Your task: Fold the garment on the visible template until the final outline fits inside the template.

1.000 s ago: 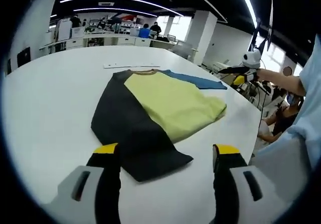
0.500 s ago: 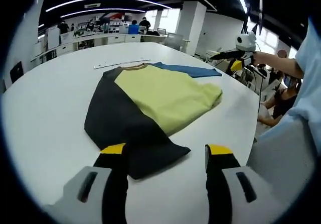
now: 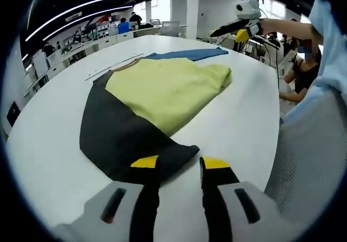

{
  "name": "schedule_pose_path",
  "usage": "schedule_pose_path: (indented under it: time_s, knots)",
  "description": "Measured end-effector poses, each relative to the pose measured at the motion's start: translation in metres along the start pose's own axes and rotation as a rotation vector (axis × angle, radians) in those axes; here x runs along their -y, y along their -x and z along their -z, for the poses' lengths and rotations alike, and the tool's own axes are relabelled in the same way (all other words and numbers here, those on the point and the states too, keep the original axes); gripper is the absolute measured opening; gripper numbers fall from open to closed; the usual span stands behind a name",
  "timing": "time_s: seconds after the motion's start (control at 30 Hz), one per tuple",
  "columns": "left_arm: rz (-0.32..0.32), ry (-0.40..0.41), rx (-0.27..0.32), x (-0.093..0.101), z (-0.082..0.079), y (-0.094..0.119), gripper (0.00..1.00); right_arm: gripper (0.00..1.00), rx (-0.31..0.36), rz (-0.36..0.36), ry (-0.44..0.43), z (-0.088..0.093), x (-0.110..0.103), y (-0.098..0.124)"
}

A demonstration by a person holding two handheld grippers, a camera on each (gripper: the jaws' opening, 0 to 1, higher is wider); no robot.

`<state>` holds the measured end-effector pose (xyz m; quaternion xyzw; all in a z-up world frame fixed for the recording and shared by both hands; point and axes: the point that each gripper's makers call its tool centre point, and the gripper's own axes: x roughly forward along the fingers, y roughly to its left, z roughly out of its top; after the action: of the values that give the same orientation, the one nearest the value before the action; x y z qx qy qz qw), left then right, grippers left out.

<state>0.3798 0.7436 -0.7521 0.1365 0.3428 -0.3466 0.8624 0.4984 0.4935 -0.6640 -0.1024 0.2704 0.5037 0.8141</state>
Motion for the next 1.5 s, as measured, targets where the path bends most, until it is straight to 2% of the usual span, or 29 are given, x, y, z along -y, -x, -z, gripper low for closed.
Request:
schedule_pose_path:
  time_s: [0.27,0.47,0.63,0.7,0.77,0.93,1.03,1.1,1.23,1.37,1.5]
  knots:
    - [-0.003,-0.042,-0.034,0.001,0.003,-0.009,0.10,0.82,0.003,0.004,-0.008,0.001,0.000,0.002]
    - [0.004,0.017,-0.029,0.001,0.001,-0.009,0.00,0.80,-0.003,0.005,-0.017,0.004,0.000,0.001]
    - [-0.001,0.128,0.037,-0.005,-0.012,-0.001,0.00,0.80,-0.005,0.004,-0.021,0.006,-0.001,0.001]
    - [-0.018,0.184,0.077,-0.012,-0.019,0.005,0.00,0.80,-0.007,0.002,-0.022,0.006,-0.002,0.001]
    - [-0.054,0.244,0.116,-0.028,-0.021,0.011,0.00,0.79,-0.006,0.003,-0.023,0.006,-0.002,0.001]
    - [-0.196,0.486,0.159,-0.075,-0.011,0.025,0.00,0.79,-0.007,0.004,-0.026,0.007,-0.003,0.001]
    - [-0.251,0.543,0.137,-0.095,0.004,0.032,0.00,0.79,-0.009,0.006,-0.032,0.008,-0.002,0.002]
    - [-0.274,0.579,0.110,-0.101,0.015,0.033,0.00,0.79,-0.010,0.006,-0.034,0.009,-0.002,0.002]
    - [-0.275,0.587,0.090,-0.100,0.024,0.031,0.00,0.79,-0.014,0.007,-0.036,0.011,-0.003,0.002]
    - [-0.313,0.628,0.034,-0.102,0.042,0.030,0.00,0.79,-0.018,0.009,-0.036,0.012,-0.003,0.003]
    - [-0.326,0.674,0.057,-0.104,0.044,0.030,0.00,0.78,-0.019,0.011,-0.036,0.012,-0.002,0.004]
